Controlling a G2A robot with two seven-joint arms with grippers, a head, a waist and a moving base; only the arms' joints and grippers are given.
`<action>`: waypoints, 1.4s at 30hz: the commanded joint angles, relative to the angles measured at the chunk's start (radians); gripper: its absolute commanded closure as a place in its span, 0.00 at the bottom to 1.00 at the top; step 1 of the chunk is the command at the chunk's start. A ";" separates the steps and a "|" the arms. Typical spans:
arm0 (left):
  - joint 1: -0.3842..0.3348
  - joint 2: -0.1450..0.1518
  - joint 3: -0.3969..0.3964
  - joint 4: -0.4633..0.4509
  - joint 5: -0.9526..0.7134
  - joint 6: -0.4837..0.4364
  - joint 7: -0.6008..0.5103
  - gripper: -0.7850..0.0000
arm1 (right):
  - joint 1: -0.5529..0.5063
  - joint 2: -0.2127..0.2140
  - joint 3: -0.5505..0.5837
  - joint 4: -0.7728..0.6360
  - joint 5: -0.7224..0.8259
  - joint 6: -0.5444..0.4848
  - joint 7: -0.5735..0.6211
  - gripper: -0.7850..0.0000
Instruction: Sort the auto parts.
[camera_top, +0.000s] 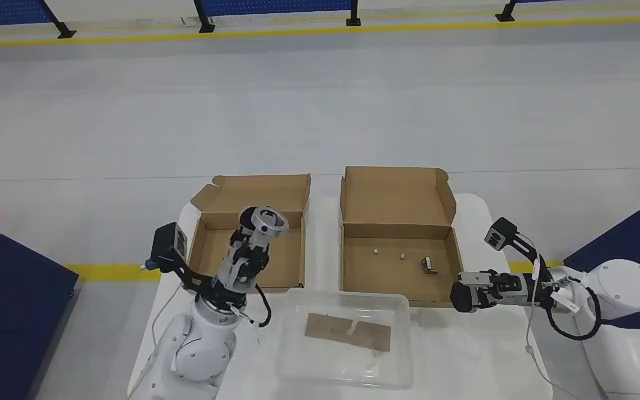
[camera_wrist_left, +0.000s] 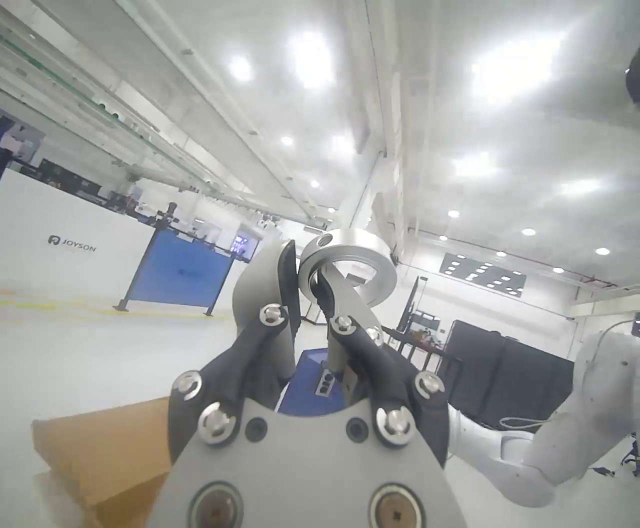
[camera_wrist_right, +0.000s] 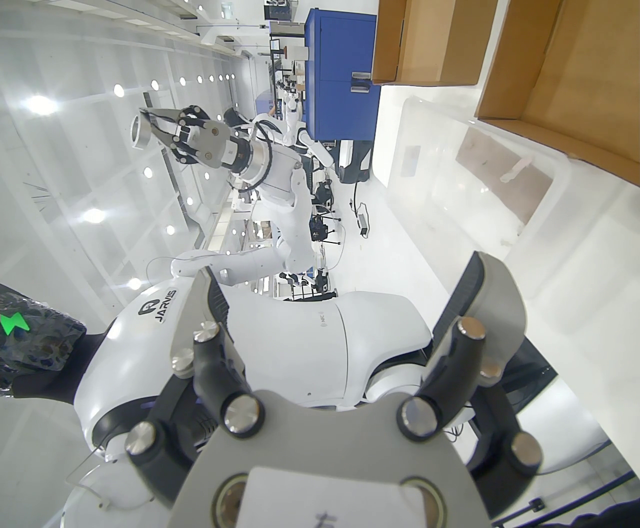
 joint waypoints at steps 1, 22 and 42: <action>0.000 0.000 -0.001 0.001 -0.001 -0.006 -0.003 1.00 | 0.000 0.000 0.000 0.000 0.000 0.000 0.000 0.00; 0.043 0.015 -0.115 -0.016 0.172 0.315 -0.233 1.00 | 0.000 0.000 0.000 0.000 0.000 0.000 0.000 0.00; -0.057 0.016 -0.096 -0.007 0.280 0.656 -0.662 1.00 | 0.000 0.000 0.000 0.000 0.000 0.000 0.000 0.00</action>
